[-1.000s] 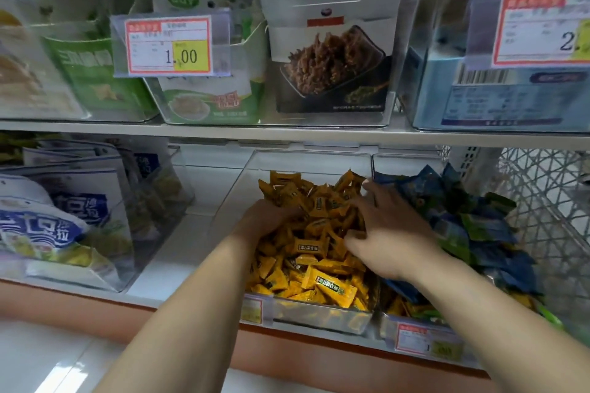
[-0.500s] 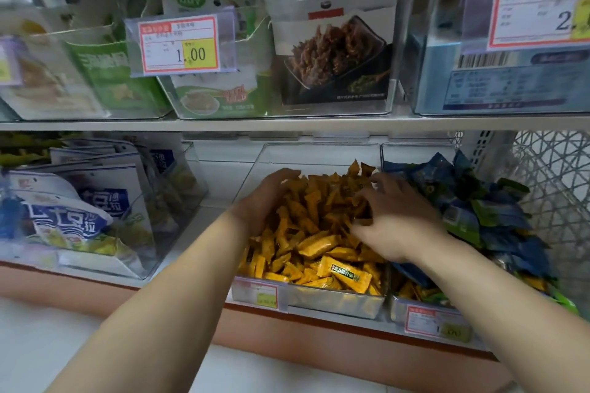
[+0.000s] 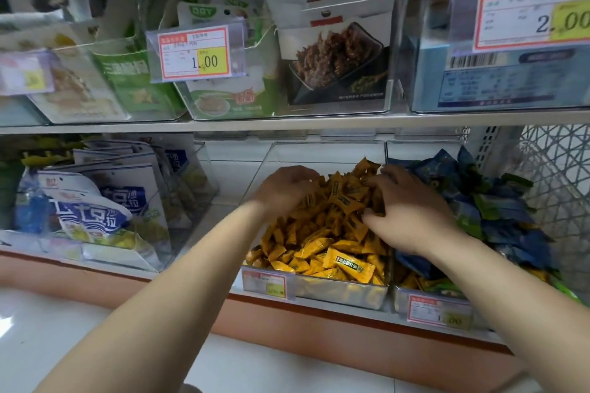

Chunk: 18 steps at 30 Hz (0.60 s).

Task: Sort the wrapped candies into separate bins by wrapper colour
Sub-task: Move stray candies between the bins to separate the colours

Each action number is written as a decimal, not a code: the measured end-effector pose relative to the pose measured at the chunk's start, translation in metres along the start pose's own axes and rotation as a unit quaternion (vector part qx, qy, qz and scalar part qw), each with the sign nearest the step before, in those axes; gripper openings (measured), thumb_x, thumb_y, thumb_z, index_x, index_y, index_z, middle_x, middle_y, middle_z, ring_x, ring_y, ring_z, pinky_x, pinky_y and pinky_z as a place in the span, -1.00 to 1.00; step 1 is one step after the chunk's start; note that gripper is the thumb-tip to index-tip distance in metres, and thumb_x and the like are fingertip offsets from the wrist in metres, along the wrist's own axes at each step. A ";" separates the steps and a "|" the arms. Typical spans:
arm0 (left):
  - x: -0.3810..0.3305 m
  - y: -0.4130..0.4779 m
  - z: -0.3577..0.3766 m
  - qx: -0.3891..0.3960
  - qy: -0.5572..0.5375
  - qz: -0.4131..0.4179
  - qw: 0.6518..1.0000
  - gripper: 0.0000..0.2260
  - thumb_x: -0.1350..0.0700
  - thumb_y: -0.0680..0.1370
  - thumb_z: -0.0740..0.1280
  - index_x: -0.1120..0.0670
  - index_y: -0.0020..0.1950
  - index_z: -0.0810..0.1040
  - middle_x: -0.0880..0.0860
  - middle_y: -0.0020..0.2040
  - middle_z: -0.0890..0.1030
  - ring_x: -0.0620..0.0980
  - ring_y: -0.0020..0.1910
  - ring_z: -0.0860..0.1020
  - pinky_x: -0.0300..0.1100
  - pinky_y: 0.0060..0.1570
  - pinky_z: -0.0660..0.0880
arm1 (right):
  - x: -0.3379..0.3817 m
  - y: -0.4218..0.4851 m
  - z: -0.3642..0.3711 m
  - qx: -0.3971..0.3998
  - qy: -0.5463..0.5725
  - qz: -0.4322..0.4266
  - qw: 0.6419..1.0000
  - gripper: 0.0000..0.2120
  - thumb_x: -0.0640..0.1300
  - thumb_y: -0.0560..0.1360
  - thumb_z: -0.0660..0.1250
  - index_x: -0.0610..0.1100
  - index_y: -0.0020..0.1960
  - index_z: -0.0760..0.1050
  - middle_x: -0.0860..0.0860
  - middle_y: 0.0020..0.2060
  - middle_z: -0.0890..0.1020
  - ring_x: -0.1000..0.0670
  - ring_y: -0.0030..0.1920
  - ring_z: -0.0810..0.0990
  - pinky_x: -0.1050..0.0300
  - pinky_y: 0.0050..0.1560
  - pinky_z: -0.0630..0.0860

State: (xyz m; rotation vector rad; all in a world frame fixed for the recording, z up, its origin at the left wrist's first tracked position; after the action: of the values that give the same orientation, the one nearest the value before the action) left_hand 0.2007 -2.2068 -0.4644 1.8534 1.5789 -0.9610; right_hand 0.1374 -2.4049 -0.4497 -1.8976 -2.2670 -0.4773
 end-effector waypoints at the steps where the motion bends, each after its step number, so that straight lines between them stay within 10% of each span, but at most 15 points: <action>1: -0.009 -0.002 0.014 0.015 0.051 0.030 0.998 -0.67 -0.16 0.49 0.36 -0.18 0.25 0.58 -0.07 0.29 0.58 0.00 0.26 0.52 -0.03 0.24 0.47 | -0.002 -0.001 -0.001 0.004 0.009 -0.004 1.000 -0.40 0.23 0.46 0.27 0.06 0.44 0.32 0.07 0.48 0.25 -0.07 0.42 0.33 0.00 0.30 0.40; 9: 0.001 0.000 0.080 0.149 0.283 0.033 0.947 -0.24 -0.47 0.23 0.27 -0.36 0.42 0.28 -0.08 0.56 0.22 0.11 0.45 0.33 -0.05 0.22 0.39 | -0.010 -0.008 0.002 0.032 -0.014 -0.012 0.999 -0.43 0.16 0.54 0.19 0.06 0.51 0.23 0.13 0.57 0.11 -0.04 0.51 0.23 -0.09 0.44 0.29; 15: 0.024 0.012 0.006 0.071 0.382 0.051 0.920 -0.53 -0.25 0.43 0.35 -0.29 0.33 0.43 -0.12 -0.09 0.52 -0.01 0.04 0.58 -0.05 -0.01 0.53 | -0.010 -0.009 0.004 0.039 -0.015 -0.013 0.999 -0.48 0.16 0.54 0.17 0.10 0.48 0.27 0.16 0.58 0.07 -0.02 0.52 0.20 -0.07 0.43 0.29; 18: 0.026 0.019 0.001 0.050 0.469 0.007 0.882 -0.62 -0.21 0.48 0.36 -0.10 0.23 0.49 0.02 0.05 0.49 0.11 0.16 0.49 0.05 0.09 0.54 | -0.008 -0.008 0.005 0.037 -0.010 -0.017 0.999 -0.51 0.16 0.55 0.18 0.10 0.45 0.30 0.16 0.57 0.08 -0.03 0.53 0.19 -0.09 0.42 0.30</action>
State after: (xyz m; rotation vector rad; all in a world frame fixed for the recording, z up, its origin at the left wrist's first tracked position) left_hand 0.2205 -2.1951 -0.4872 2.5985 2.0234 -0.0649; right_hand 0.1318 -2.4119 -0.4583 -1.8404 -2.2990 -0.3740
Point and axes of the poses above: each hand's wrist, its own y-axis towards the middle knuckle, its own z-axis out of the palm, x = y × z, the point moved 10 cm from there along y, towards the middle knuckle
